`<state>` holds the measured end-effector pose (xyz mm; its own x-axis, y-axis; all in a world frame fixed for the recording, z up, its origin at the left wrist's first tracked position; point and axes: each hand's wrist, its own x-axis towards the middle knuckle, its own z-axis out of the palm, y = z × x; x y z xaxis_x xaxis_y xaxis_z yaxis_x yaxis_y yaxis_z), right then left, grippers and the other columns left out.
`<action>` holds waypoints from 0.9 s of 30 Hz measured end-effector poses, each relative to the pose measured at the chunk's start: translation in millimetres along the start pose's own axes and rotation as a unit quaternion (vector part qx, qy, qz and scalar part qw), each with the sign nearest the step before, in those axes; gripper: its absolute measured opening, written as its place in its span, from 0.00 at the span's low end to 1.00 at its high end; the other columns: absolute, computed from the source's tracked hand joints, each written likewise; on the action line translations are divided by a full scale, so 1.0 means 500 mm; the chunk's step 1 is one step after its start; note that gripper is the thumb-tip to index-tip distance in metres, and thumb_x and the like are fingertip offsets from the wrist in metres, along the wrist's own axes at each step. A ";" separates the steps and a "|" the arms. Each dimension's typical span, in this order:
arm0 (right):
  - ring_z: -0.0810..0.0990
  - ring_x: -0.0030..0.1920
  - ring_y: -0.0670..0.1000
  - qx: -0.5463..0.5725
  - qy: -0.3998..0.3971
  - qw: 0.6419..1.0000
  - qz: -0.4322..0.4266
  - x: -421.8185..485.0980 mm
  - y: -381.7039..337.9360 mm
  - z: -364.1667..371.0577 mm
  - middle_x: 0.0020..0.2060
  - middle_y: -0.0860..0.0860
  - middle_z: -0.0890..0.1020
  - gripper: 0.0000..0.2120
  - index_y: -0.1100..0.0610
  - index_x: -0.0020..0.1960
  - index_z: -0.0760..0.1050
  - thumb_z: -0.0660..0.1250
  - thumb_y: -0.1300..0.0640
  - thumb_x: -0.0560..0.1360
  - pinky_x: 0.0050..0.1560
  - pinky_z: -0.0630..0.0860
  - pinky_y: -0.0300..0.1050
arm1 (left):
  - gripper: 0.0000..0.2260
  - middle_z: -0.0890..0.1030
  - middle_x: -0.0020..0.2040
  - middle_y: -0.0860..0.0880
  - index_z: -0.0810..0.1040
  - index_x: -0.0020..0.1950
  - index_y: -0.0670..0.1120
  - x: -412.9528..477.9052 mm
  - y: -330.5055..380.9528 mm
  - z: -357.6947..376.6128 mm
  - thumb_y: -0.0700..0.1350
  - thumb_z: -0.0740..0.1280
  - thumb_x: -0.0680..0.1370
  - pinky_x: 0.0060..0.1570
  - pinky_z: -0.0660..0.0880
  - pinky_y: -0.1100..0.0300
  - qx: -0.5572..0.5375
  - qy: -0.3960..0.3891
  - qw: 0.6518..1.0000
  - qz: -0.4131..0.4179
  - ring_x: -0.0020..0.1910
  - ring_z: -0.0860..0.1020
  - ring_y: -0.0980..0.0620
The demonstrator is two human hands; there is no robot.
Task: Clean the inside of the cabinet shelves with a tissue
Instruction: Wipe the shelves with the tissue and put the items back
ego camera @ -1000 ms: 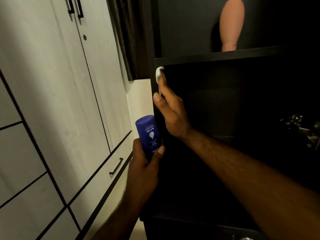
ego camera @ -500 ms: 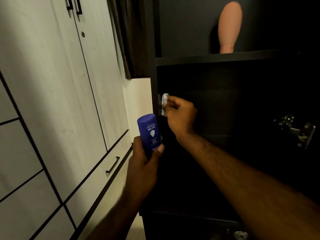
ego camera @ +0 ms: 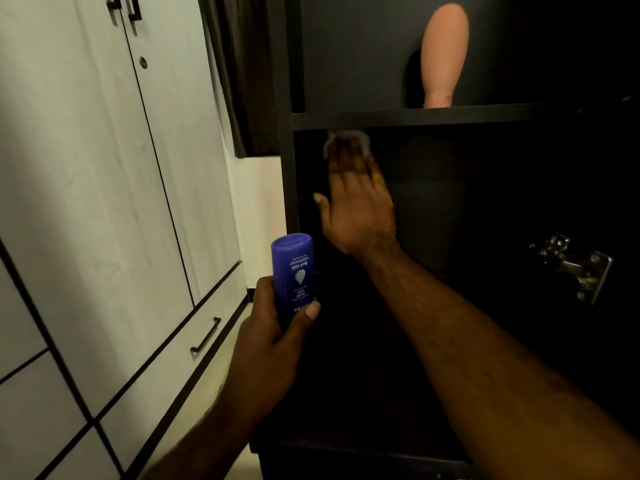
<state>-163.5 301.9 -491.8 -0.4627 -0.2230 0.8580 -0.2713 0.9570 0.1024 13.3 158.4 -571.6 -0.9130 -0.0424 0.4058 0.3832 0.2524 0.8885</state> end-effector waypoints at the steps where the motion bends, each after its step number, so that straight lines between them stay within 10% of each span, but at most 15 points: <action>1: 0.49 0.79 0.57 0.000 0.011 0.998 0.054 -0.007 0.015 -0.004 0.79 0.59 0.54 0.37 0.62 0.80 0.51 0.53 0.41 0.79 0.78 0.49 0.55 | 0.16 0.77 0.58 0.62 0.66 0.60 0.63 0.000 0.001 0.000 0.52 0.66 0.76 0.42 0.76 0.74 0.004 0.000 1.000 0.001 0.53 0.77 0.71; 9: 0.48 0.79 0.61 0.026 0.120 0.890 0.439 -0.054 0.226 -0.049 0.78 0.64 0.51 0.39 0.67 0.79 0.48 0.51 0.42 0.79 0.78 0.46 0.52 | 0.17 0.76 0.57 0.64 0.66 0.59 0.64 -0.002 0.014 0.001 0.57 0.65 0.72 0.40 0.74 0.74 0.024 0.002 1.000 -0.001 0.53 0.76 0.72; 14: 0.50 0.78 0.62 -0.006 0.096 0.946 0.308 -0.078 0.200 -0.031 0.78 0.64 0.54 0.37 0.67 0.78 0.50 0.52 0.43 0.80 0.78 0.47 0.55 | 0.16 0.76 0.56 0.65 0.66 0.57 0.65 -0.003 0.014 0.000 0.57 0.65 0.71 0.41 0.75 0.70 0.019 0.005 1.000 -0.001 0.53 0.76 0.72; 20: 0.50 0.79 0.54 -0.027 -0.027 0.998 -0.048 -0.049 0.047 -0.002 0.79 0.54 0.55 0.32 0.55 0.80 0.53 0.52 0.42 0.80 0.78 0.46 0.55 | 0.16 0.74 0.56 0.66 0.65 0.58 0.66 -0.001 0.010 0.001 0.50 0.66 0.77 0.41 0.74 0.76 0.038 -0.012 0.999 0.014 0.52 0.74 0.76; 27: 0.49 0.80 0.54 -0.040 0.009 0.997 0.066 -0.042 0.078 -0.019 0.79 0.52 0.55 0.31 0.51 0.80 0.54 0.51 0.41 0.80 0.78 0.47 0.57 | 0.23 0.77 0.61 0.61 0.60 0.66 0.63 -0.003 0.012 0.001 0.56 0.63 0.73 0.44 0.73 0.74 0.081 -0.060 0.995 0.020 0.54 0.76 0.71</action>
<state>-156.5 345.9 -501.3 -0.4749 -0.0906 0.8754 -0.1393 0.9899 0.0269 16.8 160.7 -567.1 -0.9116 0.0829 0.4026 0.3999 0.4048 0.8223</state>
